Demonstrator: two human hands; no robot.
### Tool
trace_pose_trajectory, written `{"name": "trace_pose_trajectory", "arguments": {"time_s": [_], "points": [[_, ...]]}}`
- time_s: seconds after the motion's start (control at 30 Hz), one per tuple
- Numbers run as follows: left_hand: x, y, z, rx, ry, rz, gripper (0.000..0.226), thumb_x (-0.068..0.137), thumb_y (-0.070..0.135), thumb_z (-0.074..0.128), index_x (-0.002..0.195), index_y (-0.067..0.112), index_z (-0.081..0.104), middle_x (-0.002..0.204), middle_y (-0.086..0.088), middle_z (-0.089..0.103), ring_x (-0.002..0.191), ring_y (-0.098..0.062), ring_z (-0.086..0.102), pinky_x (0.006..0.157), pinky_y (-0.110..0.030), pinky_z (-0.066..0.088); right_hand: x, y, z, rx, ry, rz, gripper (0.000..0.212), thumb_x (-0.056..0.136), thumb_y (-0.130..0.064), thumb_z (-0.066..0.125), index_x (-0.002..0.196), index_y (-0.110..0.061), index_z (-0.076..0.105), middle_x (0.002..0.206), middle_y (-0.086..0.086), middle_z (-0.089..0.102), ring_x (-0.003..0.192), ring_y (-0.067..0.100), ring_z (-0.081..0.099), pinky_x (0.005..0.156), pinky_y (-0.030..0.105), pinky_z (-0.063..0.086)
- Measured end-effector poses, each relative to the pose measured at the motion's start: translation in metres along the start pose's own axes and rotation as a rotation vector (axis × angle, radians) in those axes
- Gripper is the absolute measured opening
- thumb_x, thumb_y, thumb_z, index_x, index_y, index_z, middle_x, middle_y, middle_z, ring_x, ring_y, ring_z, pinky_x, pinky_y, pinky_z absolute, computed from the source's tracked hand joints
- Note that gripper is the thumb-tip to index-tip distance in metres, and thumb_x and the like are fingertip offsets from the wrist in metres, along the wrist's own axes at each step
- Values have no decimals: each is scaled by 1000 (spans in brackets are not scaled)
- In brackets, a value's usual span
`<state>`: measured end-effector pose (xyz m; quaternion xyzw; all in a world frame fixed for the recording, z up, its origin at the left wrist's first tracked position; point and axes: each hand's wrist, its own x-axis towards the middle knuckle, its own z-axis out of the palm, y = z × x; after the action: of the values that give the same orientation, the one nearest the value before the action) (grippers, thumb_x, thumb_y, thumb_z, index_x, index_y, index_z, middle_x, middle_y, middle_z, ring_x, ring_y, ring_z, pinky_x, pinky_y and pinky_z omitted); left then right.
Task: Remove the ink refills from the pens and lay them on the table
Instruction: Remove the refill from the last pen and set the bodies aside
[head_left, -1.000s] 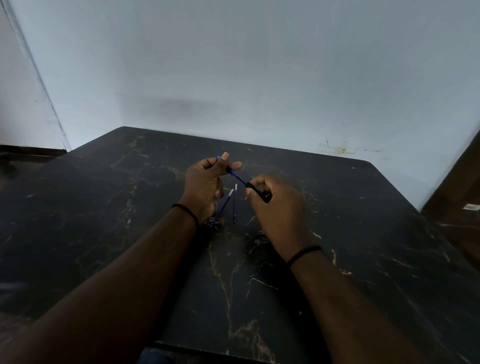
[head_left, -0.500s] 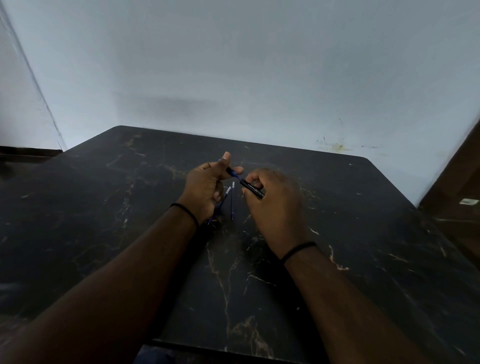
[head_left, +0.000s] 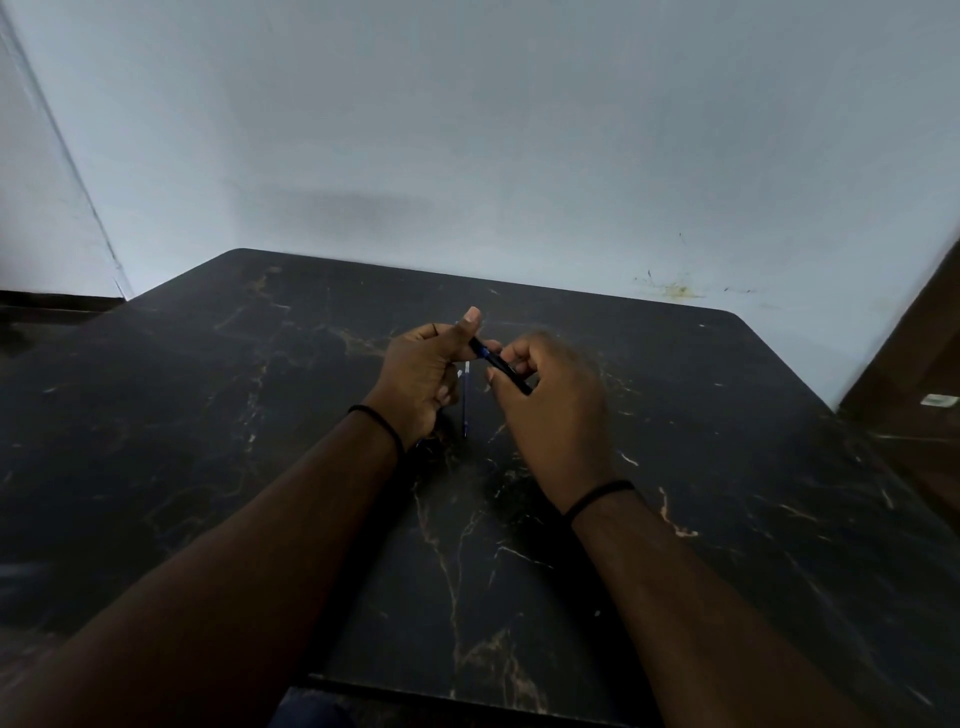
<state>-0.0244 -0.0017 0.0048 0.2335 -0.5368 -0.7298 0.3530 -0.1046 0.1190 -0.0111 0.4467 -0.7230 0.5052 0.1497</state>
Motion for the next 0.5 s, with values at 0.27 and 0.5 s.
{"name": "trace_pose_trajectory", "arguments": {"time_s": [0.27, 0.5], "points": [[-2, 1, 2, 45, 36, 34, 32, 87, 35, 70, 76, 9, 54, 106, -26, 71, 29, -8, 27, 34, -17, 24, 0, 1, 0, -3, -42, 38, 9, 86, -35, 71, 88, -28, 66, 81, -12, 65, 72, 4, 61, 63, 33, 56], [-1, -1, 1, 50, 23, 50, 34, 87, 35, 71, 74, 8, 54, 89, -16, 75, 28, -8, 28, 33, -15, 25, 1, 0, 1, -45, -31, 17, 11, 83, -30, 75, 85, -28, 64, 79, -13, 63, 70, 3, 58, 61, 34, 56]]}}
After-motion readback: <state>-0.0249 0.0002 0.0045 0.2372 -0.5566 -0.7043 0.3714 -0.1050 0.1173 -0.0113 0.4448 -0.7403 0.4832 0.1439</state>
